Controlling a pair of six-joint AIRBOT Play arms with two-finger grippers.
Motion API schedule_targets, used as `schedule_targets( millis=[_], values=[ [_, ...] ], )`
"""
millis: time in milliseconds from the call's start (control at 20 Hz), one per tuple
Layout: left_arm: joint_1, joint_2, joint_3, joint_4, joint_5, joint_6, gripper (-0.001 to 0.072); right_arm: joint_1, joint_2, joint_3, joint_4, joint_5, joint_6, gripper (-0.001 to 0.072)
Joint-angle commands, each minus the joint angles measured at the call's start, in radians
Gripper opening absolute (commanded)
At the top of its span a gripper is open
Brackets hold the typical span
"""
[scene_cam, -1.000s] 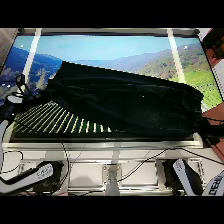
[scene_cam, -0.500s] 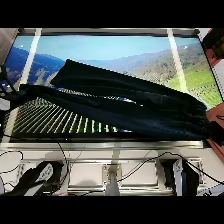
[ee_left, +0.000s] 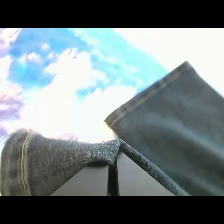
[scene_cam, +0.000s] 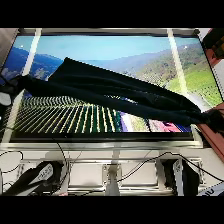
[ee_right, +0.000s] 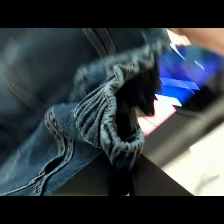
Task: Fold the clothes and pants, and hang the long-sleeved shirts on hangers.
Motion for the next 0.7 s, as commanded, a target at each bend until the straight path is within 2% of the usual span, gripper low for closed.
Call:
schedule_targets(
  millis=[0,150,350,650],
  values=[
    [-0.039,-0.192,0.164,0.005,0.025,-0.044,0.0017,0.0,-0.085,0.001,0.098,-0.189,0.08,0.0038],
    [-0.096,-0.401,0.373,0.006,-0.083,-0.044,0.0017,0.001,-0.224,0.001,0.235,-0.295,0.086,0.0039],
    [-0.161,-0.623,0.607,0.006,-0.152,-0.048,0.0017,0.067,-0.394,0.001,0.301,-0.447,0.105,0.0039],
    [-0.201,-0.795,0.795,0.006,-0.121,-0.189,0.0017,0.23,-0.541,0.002,0.303,-0.803,0.272,0.0038]
  ],
)
